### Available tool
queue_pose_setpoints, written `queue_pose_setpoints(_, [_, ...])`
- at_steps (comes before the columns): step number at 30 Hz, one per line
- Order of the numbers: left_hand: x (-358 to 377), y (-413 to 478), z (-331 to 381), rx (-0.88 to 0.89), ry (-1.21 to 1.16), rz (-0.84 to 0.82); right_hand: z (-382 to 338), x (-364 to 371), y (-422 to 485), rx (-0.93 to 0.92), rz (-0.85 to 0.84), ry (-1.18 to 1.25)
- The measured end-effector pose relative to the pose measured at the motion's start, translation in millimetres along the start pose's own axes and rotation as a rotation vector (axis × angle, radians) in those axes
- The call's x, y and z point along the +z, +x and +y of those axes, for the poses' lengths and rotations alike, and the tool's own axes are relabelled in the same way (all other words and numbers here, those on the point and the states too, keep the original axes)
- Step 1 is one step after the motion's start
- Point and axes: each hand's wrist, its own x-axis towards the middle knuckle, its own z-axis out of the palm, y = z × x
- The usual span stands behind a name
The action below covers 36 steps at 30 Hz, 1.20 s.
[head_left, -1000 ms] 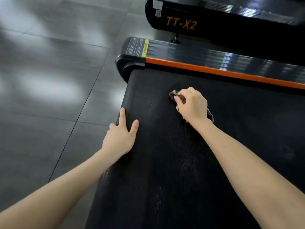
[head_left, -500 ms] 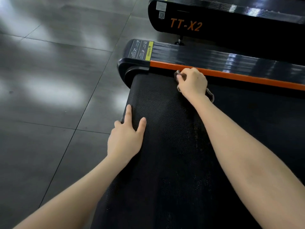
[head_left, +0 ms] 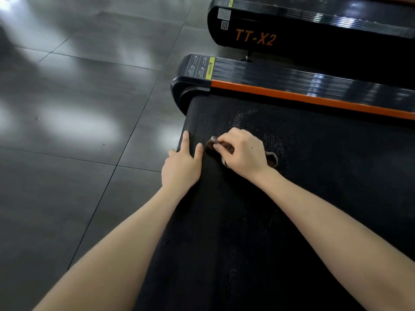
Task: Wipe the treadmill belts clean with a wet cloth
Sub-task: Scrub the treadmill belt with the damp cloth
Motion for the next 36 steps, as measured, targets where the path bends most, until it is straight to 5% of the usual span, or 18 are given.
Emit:
queue_pose_setpoints(7, [-11.3, -8.5, 0.1, -0.062, -0.168, -0.048, -36.0, -0.9, -33.6, 0.169, 0.026, -0.059])
queue_pose_setpoints(16, [-33.4, -99.2, -71.3, -0.07, -0.807, -0.345, -89.7, -68.8, -208.1, -0.261, -0.268, 0.145])
queue_pose_setpoints(21, [-38.4, -123.0, -91.0, -0.001, -0.736, -0.381, -76.2, -63.2, -196.9, 0.146, -0.015, 0.018])
queue_pose_setpoints(26, [-29.6, -133.3, -91.2, -0.009, -0.843, -0.299, -127.6, -70.7, -255.1, -0.091, -0.257, 0.24])
queue_pose_setpoints(36, [-36.0, -136.1, -88.1, -0.329, -1.204, -0.234, -129.6, -35.2, -182.3, -0.401, -0.174, 0.135])
